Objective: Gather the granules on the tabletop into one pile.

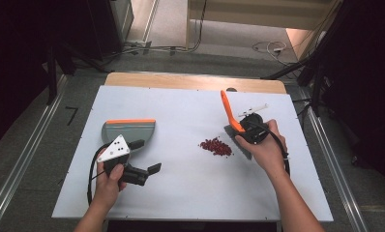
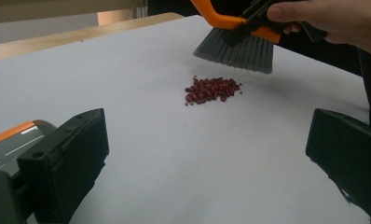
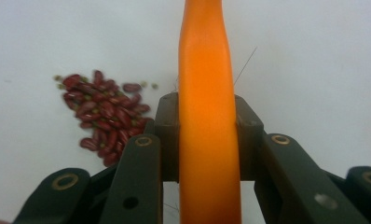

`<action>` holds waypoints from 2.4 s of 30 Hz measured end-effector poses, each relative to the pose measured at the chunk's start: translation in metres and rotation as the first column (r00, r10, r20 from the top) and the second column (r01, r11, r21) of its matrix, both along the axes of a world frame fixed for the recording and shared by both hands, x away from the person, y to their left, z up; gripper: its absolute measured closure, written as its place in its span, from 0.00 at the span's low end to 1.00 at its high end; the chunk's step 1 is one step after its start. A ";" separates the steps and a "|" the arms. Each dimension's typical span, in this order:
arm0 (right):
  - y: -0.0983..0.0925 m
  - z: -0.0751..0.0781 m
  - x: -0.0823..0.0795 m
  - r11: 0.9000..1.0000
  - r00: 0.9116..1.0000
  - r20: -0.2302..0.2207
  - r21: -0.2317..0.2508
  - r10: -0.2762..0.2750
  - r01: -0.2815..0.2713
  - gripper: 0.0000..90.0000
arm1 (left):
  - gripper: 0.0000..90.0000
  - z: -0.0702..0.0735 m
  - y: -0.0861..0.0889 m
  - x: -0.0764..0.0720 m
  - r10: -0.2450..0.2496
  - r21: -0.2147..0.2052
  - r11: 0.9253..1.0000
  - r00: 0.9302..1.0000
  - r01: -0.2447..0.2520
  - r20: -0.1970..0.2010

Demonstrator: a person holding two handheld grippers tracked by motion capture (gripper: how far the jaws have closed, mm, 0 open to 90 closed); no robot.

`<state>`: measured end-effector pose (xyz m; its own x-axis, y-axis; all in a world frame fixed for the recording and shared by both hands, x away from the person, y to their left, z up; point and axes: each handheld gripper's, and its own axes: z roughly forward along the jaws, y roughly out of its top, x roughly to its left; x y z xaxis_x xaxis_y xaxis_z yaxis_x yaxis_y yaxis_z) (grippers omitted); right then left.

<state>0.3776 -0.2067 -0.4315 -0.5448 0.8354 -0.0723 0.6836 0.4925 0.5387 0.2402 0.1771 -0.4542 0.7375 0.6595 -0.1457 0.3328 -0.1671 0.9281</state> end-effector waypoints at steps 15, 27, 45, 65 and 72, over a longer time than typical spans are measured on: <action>0.032 -0.019 -0.008 0.998 0.998 0.023 0.001 -0.060 0.060 0.76 | 0.00 0.000 0.000 0.000 -0.001 0.003 1.000 1.000 0.001 0.002; 0.034 -0.013 -0.008 0.999 0.998 0.034 0.022 -0.045 0.044 0.76 | 0.00 0.000 0.001 0.000 0.003 0.004 1.000 1.000 -0.003 0.004; -0.006 0.008 -0.035 0.989 0.997 0.076 0.146 0.026 -0.037 0.76 | 0.00 0.000 0.001 0.000 0.006 0.005 1.000 1.000 -0.006 0.005; -0.076 -0.005 -0.061 0.953 0.993 0.117 0.302 -0.018 -0.019 0.76 | 0.00 -0.001 0.006 -0.001 0.030 0.003 1.000 0.999 -0.031 0.023; -0.094 -0.011 -0.063 0.943 0.994 0.109 0.332 -0.029 -0.009 0.76 | 0.00 -0.001 0.010 0.000 0.042 -0.006 0.999 0.999 -0.042 0.025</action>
<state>0.3143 -0.3011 -0.4425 -0.5408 0.8276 0.1503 0.6143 0.2665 0.7427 0.2398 0.1876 -0.4555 0.7127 0.6892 -0.1307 0.3157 -0.1487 0.9371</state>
